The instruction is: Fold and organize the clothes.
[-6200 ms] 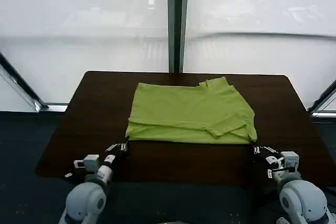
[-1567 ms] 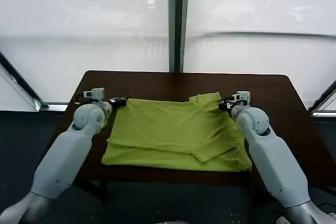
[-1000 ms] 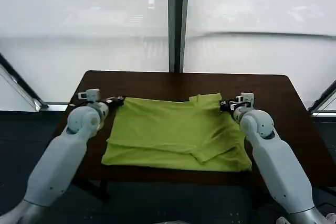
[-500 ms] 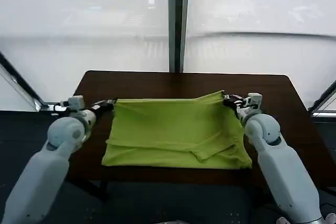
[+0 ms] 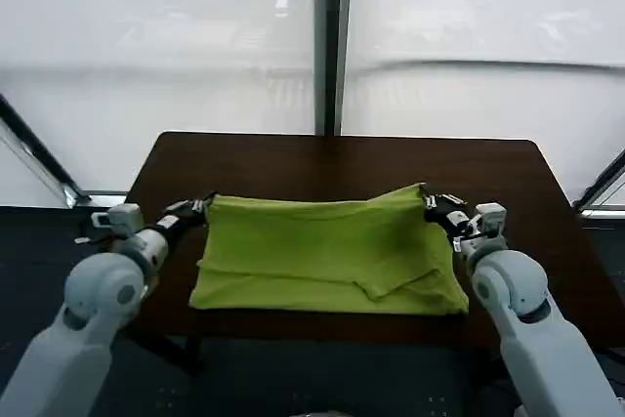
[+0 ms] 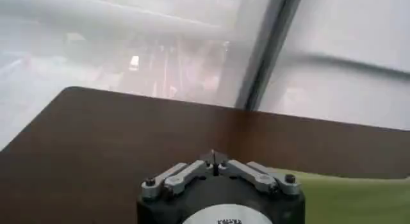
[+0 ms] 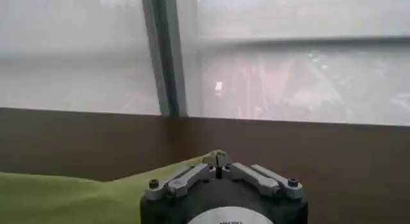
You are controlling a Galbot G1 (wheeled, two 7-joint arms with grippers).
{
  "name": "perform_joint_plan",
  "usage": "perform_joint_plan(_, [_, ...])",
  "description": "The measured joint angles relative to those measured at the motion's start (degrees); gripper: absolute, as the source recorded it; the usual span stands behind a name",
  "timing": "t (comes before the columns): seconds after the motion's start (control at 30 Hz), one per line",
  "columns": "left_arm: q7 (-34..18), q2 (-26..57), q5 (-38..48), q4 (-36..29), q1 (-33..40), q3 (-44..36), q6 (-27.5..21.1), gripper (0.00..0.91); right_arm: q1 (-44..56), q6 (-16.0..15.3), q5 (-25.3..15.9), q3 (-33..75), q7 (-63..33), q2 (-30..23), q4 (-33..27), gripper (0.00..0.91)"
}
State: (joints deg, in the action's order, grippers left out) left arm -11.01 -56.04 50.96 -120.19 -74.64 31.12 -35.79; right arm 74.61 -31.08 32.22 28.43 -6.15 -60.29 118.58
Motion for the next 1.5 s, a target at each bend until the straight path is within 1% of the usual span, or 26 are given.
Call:
perform_joint_plan(0.13, [0.58,-0.5,-0.37,-1.69,-3.47,1.61,0.32,0.078,3.62,-0.41,-0.5,0.98,0.25,0.36,2.13,0.01])
perform_joint_plan(0.3, [0.93,-1.46,-0.69,-3.32,-7.65,3.85,0.68,0.078,7.41,-1.89,-1.11,1.45,0.71,1.02,3.64,0.01])
perform_joint_plan(0.53, [0.8,-2.52,-2.23,-4.12,-11.67,4.47,0.78,0.078,10.46,-4.85,-2.34,1.55,0.75,1.58,3.41,0.01])
perform_joint_plan(0.77, [0.96,-3.03,-3.27,-4.24,-14.67,5.58,0.9,0.078,13.13,-5.42,-2.35,2.09,0.98,1.91,3.8,0.01])
perform_joint_plan(0.8, [1.04,-3.09,-3.32,-4.27,-15.09,5.8,0.97,0.088,13.37,-5.41,-2.36,2.08,0.99,1.91,3.84,0.01])
perform_joint_plan(0.83, [1.1,-3.14,-3.46,-4.29,-15.51,5.96,1.03,0.263,13.55,-5.4,-2.36,2.03,1.0,1.88,3.87,0.02])
perform_joint_plan(0.87, [1.17,-3.2,-3.72,-4.28,-15.88,6.0,1.08,0.878,13.7,-5.38,-2.36,1.96,1.03,1.79,3.87,0.088])
perform_joint_plan(0.9, [1.38,-3.27,-3.99,-4.29,-16.17,6.0,1.13,0.878,13.82,-5.35,-2.36,1.9,1.1,1.72,3.87,0.663])
perform_joint_plan(0.93, [1.61,-3.38,-4.24,-4.27,-16.37,6.01,1.14,0.878,13.96,-5.28,-2.36,1.88,1.2,1.69,3.91,0.878])
perform_joint_plan(1.03, [1.93,-3.88,-5.18,-4.13,-16.89,5.92,0.93,0.878,14.57,-4.94,-2.32,2.15,1.56,1.75,4.51,0.878])
perform_joint_plan(1.2, [1.95,-4.11,-6.06,-4.99,-18.02,6.01,0.51,0.878,15.45,-3.41,-1.43,3.42,2.81,2.15,6.01,0.878])
perform_joint_plan(1.33, [1.4,-4.1,-6.2,-5.94,-18.46,6.58,-0.12,0.878,15.41,-3.28,-0.41,4.58,2.75,2.08,6.95,0.878])
perform_joint_plan(1.5, [1.31,-3.24,-6.29,-5.41,-17.29,7.08,-0.1,0.878,13.42,-3.23,0.87,6.64,2.2,1.35,6.11,0.878])
